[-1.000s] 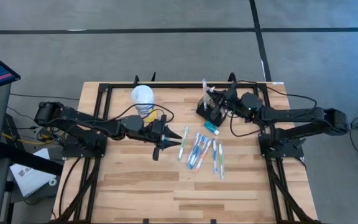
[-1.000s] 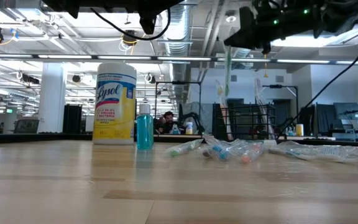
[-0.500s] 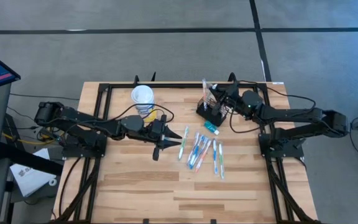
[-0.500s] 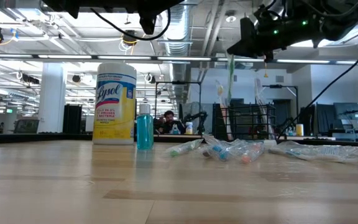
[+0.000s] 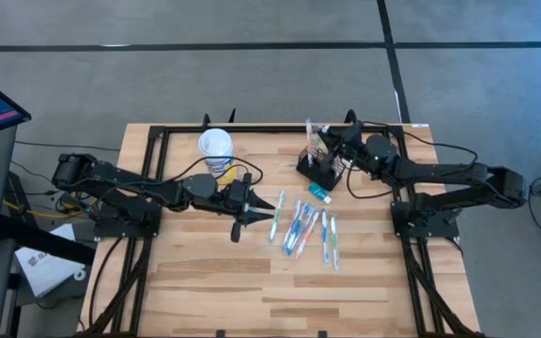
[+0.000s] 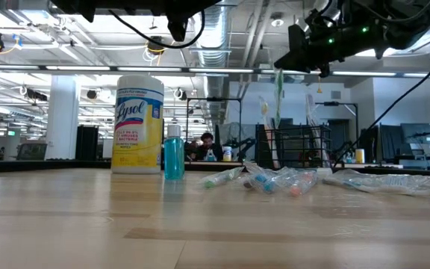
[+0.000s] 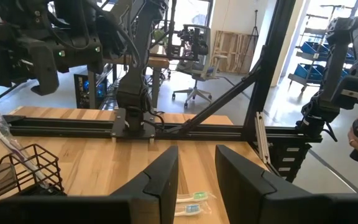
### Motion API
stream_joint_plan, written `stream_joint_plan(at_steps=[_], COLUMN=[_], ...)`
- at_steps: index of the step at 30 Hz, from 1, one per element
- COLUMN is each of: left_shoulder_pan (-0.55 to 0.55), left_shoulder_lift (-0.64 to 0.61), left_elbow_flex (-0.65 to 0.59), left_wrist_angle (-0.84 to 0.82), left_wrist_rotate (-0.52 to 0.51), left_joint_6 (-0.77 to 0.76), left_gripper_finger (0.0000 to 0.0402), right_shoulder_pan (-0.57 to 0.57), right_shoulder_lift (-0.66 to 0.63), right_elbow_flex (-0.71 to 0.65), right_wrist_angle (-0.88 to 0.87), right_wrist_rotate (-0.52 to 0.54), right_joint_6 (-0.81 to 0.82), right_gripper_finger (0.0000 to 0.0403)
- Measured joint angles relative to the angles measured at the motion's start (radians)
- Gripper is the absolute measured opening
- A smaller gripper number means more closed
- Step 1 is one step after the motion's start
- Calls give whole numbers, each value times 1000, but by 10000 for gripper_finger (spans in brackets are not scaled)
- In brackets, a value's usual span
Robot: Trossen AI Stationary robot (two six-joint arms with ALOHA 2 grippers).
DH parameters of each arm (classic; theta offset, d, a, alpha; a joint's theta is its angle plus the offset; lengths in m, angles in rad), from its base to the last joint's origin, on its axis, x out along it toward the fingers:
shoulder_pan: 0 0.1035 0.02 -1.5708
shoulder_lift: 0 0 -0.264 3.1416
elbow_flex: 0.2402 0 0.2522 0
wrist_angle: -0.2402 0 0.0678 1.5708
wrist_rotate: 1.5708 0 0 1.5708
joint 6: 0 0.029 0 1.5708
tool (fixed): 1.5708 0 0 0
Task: Pick & Place toothbrushing station
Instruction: Put the right green toothbrush into the black wire organizer
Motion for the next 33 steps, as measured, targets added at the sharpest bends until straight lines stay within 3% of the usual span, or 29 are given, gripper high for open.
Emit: stream_joint_plan(at_steps=[23,33], left_shoulder_pan=[-5,-5], left_shoulder_lift=[0,0], left_elbow_flex=[0,0], left_wrist_angle=[0,0], left_wrist_rotate=[0,0], left_joint_6=[-2,-2], left_gripper_finger=[102,102], right_shoulder_pan=[-38,-65], right_shoulder_lift=[100,100], right_elbow_flex=[0,0], right_wrist_angle=[42,-1], right_wrist_rotate=[-2,-52], right_joint_6=[80,133], right_gripper_finger=[5,5])
